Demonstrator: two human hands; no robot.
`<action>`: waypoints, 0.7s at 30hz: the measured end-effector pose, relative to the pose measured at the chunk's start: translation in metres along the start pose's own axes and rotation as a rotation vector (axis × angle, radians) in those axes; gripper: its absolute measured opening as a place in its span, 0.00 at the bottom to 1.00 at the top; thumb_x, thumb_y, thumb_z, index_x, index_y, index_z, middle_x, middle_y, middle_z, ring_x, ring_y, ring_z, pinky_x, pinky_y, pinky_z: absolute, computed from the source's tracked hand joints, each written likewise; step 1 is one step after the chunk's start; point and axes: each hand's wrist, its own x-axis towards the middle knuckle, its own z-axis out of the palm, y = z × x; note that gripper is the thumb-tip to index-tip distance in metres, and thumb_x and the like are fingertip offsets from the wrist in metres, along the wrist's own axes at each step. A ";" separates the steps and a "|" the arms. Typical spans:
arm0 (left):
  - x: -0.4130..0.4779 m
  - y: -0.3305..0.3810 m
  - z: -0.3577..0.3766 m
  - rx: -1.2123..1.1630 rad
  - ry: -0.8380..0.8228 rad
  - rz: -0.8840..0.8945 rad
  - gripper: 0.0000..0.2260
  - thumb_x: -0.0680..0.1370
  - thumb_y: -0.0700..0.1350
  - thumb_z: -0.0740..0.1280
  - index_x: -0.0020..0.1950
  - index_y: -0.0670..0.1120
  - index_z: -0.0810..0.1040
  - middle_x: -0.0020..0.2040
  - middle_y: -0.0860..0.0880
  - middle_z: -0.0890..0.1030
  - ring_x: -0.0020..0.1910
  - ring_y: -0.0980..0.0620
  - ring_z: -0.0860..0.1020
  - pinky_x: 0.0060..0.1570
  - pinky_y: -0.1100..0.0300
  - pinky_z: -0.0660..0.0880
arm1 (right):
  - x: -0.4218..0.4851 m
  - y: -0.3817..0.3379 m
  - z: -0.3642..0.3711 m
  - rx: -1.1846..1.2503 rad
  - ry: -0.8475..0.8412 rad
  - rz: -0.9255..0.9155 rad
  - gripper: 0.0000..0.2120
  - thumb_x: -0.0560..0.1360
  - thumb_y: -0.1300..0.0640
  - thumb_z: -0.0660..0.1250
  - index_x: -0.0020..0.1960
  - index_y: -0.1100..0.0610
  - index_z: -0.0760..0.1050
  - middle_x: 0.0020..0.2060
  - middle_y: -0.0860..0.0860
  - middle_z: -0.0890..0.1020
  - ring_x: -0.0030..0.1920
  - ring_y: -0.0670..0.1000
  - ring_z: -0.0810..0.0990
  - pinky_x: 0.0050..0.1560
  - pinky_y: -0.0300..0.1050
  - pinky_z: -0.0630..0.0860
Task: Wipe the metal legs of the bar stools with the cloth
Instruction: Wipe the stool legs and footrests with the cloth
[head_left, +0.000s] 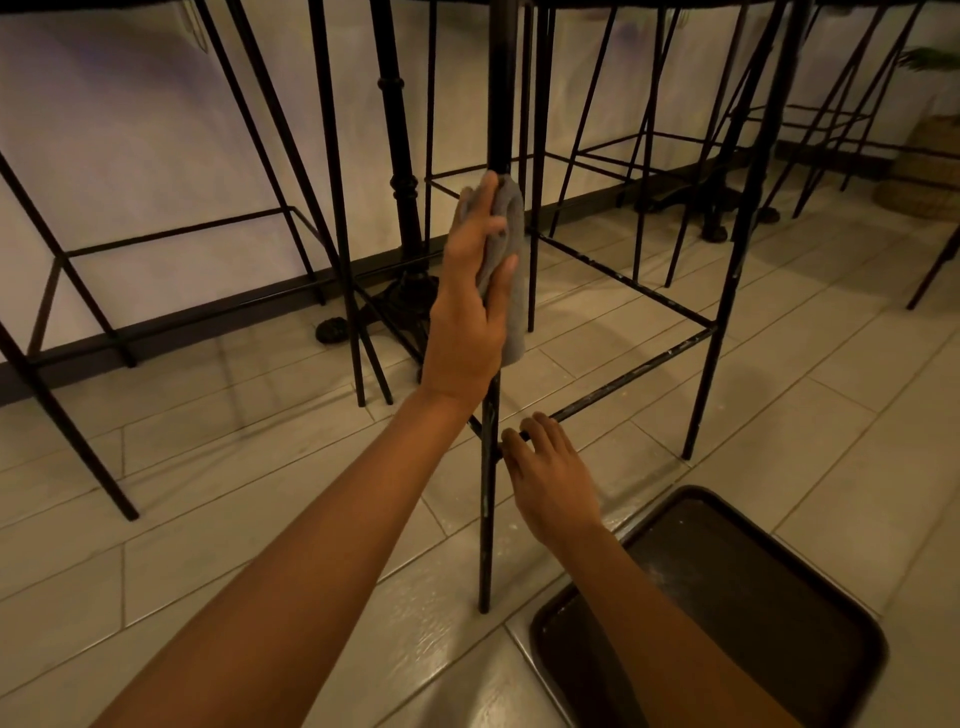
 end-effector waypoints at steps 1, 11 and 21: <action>-0.006 -0.003 0.001 0.016 -0.007 -0.013 0.18 0.79 0.32 0.57 0.65 0.49 0.62 0.73 0.42 0.56 0.75 0.42 0.53 0.73 0.46 0.58 | 0.000 0.000 0.000 0.000 0.001 0.000 0.12 0.73 0.57 0.69 0.55 0.58 0.77 0.54 0.59 0.80 0.62 0.61 0.76 0.61 0.56 0.73; -0.027 -0.015 0.000 0.154 -0.046 0.015 0.17 0.78 0.33 0.59 0.67 0.32 0.67 0.70 0.27 0.57 0.72 0.46 0.58 0.72 0.54 0.59 | -0.001 -0.001 -0.002 0.023 -0.002 0.003 0.19 0.77 0.52 0.50 0.56 0.57 0.76 0.53 0.58 0.80 0.62 0.61 0.74 0.62 0.55 0.73; -0.071 -0.021 0.008 0.280 0.144 -0.209 0.17 0.77 0.52 0.61 0.64 0.51 0.64 0.63 0.40 0.71 0.63 0.47 0.69 0.65 0.67 0.65 | -0.001 0.003 0.004 0.059 -0.025 -0.003 0.12 0.78 0.56 0.59 0.58 0.58 0.74 0.57 0.59 0.78 0.65 0.61 0.71 0.66 0.55 0.70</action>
